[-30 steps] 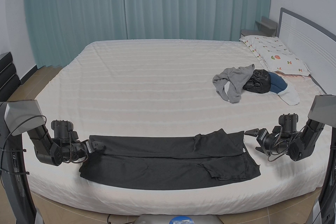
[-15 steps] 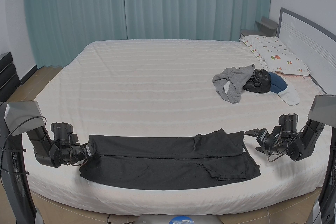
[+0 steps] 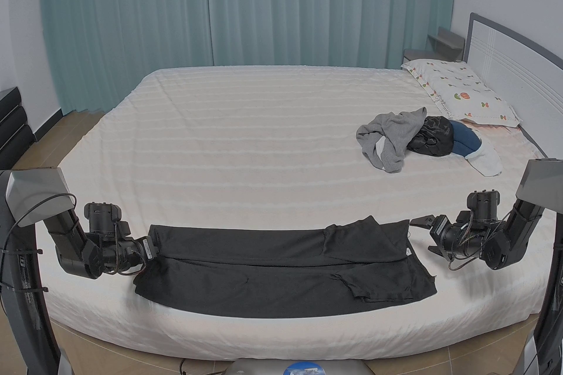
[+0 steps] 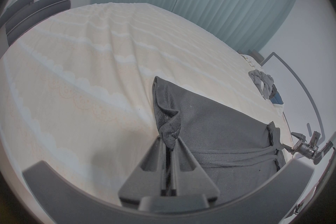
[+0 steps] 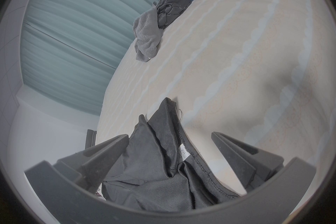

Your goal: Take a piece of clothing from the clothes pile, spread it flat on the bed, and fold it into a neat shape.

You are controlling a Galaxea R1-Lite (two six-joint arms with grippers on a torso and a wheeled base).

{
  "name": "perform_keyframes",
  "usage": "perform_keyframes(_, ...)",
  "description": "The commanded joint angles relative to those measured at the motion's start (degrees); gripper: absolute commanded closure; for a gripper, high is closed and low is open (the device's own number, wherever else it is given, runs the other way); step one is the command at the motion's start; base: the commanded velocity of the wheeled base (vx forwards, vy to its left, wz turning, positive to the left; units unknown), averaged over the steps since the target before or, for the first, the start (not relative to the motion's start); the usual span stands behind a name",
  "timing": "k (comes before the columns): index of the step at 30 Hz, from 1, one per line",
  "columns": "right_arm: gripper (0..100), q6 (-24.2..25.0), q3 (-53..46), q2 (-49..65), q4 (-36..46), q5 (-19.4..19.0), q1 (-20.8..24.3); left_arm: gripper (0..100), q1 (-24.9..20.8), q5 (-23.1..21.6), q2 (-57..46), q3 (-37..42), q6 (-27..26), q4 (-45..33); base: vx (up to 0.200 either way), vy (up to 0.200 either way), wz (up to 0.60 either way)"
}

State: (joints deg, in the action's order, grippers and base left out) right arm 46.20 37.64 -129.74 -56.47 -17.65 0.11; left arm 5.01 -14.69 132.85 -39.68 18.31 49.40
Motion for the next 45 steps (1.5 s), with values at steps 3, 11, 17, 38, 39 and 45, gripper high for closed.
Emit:
perform_keyframes(3, 0, 0.0, 0.1, 0.0, 0.0, 0.0, 0.0, 100, 0.1, -0.1, -0.1, -0.2, 0.1, 0.1, 0.000, 0.000, 0.00)
perform_keyframes(11, 0, 0.6, 0.1, 0.0, 0.0, 0.0, 0.0, 100, 0.2, -0.2, 0.2, -0.6, 0.5, 0.3, -0.075, 0.000, 0.00)
perform_keyframes(17, 0, 0.8, 0.1, 0.1, 0.0, 0.0, 0.0, 100, 0.2, 0.1, 0.9, -0.7, 1.6, 4.5, 0.000, 0.000, 0.00)
perform_keyframes(38, 0, 0.8, 0.2, -0.1, -0.1, 0.0, 0.1, 100, -0.3, 0.1, 0.4, -1.7, 6.2, 4.7, 0.000, -0.057, 0.00)
perform_keyframes(39, 0, 0.8, 0.2, -0.1, -0.1, 0.0, 0.1, 100, -0.3, 0.1, 0.4, -1.7, 6.5, 4.7, 0.000, 0.000, 0.00)
perform_keyframes(45, 0, 0.8, 0.2, -0.1, -0.2, 0.0, 0.1, 100, -0.3, 0.1, 0.5, -2.2, 6.8, 4.8, 0.000, 0.000, 0.00)
